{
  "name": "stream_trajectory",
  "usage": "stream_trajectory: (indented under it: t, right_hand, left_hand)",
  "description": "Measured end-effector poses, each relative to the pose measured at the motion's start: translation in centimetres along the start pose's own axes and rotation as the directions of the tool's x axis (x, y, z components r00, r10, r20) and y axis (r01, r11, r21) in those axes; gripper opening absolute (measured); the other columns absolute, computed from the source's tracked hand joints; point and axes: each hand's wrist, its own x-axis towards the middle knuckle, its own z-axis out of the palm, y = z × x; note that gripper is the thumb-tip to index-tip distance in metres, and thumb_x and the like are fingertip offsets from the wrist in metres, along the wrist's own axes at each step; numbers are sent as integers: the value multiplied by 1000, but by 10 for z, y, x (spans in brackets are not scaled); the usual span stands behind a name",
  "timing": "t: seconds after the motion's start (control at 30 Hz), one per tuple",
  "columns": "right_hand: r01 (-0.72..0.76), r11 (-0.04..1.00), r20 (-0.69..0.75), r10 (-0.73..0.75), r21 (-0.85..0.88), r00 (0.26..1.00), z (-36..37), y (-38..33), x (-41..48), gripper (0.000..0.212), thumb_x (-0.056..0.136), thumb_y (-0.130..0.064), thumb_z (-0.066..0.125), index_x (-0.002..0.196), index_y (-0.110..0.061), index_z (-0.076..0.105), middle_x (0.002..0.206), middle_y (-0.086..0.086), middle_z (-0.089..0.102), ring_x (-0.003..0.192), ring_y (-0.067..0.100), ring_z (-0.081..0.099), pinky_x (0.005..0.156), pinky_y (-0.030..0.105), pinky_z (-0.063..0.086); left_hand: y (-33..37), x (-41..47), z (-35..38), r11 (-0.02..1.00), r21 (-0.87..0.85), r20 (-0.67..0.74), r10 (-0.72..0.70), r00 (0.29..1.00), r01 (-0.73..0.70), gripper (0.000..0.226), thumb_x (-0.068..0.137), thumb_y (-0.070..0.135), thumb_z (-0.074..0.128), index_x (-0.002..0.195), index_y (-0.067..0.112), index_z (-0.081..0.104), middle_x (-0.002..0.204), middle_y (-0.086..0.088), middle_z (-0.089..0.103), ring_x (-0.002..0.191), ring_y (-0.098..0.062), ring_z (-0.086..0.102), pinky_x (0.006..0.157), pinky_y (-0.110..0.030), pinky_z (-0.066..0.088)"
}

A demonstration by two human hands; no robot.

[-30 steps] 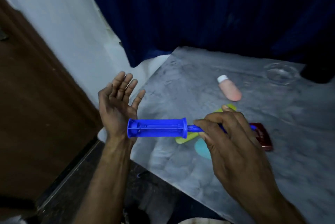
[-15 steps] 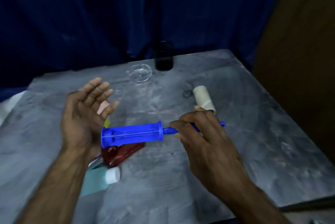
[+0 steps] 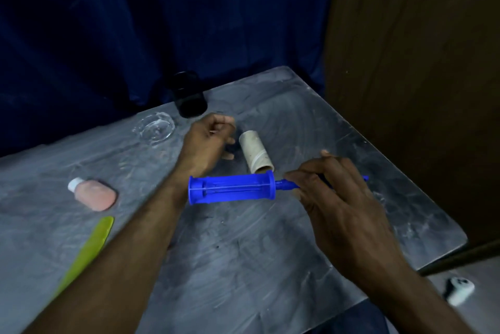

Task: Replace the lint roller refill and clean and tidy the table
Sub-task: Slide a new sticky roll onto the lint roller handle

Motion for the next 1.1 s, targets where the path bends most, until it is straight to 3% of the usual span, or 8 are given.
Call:
stream_trajectory:
  t: [0.13,0.27,0.4,0.57,0.67,0.77,0.97,1.1]
  right_hand:
    - [-27,999,-5,26,-39,1000,-5,5,-4,36,88,-2,73,122,-12,70,114,6,63,106,25,58,102,33,43]
    - [-49,997,-7,49,-65,999,-10,8,-6,32,89,-5,71,121,-10,72,113,9,65,106,26,60,106,36,46]
    - [-66,995,-13,65,-75,998,-17,6,-4,28,89,-6,68,117,-8,73,110,10,66,102,24,59,97,33,48]
    - [-43,995,-55,38,-95,998,-26,5,6,24,91,-3,67,114,-4,74,108,12,67,99,28,61,94,32,46]
    - [-30,996,-82,23,-80,996,-32,6,16,26,90,-6,65,114,0,74,108,15,67,96,31,62,88,42,52]
    - [-23,999,-119,17,-46,993,-38,5,31,27,94,-7,60,118,0,73,110,14,66,97,33,61,95,49,51]
    - [14,1000,-189,-18,-18,982,-45,-4,63,28,100,-15,56,119,-2,71,110,13,64,101,28,57,109,39,42]
    - [61,998,-215,-57,12,975,-41,-18,79,27,101,-14,57,120,-4,73,109,10,64,100,27,56,112,38,41]
  left_hand:
    - [-8,18,17,919,394,-9,-26,1000,28,20,92,41,73,105,25,73,92,4,75,73,-17,73,55,-36,64]
    - [-10,14,23,792,610,17,-32,999,15,49,79,73,65,92,27,75,83,3,77,77,-22,75,75,-43,65]
    - [-7,6,21,913,404,-16,-55,998,57,35,81,56,74,85,22,76,80,0,79,77,-21,78,78,-48,66]
    - [5,-16,-2,996,84,-105,-26,994,35,23,92,29,81,82,11,71,89,-18,80,81,-35,77,82,-49,66]
    - [17,-41,-28,970,-231,-203,24,979,-71,19,97,23,76,87,10,67,88,-12,73,78,-25,71,59,-28,61]
    - [30,-70,-60,887,-428,-270,57,961,-173,13,99,26,74,95,15,70,93,-7,73,76,-15,72,56,-27,60]
    - [47,-116,-107,787,-549,-324,110,939,-282,31,90,41,77,112,20,69,99,-1,74,77,-14,71,55,-25,58]
    - [54,-135,-119,807,-467,-358,201,912,-362,44,74,60,86,101,27,77,94,2,72,74,-12,68,51,-24,55]
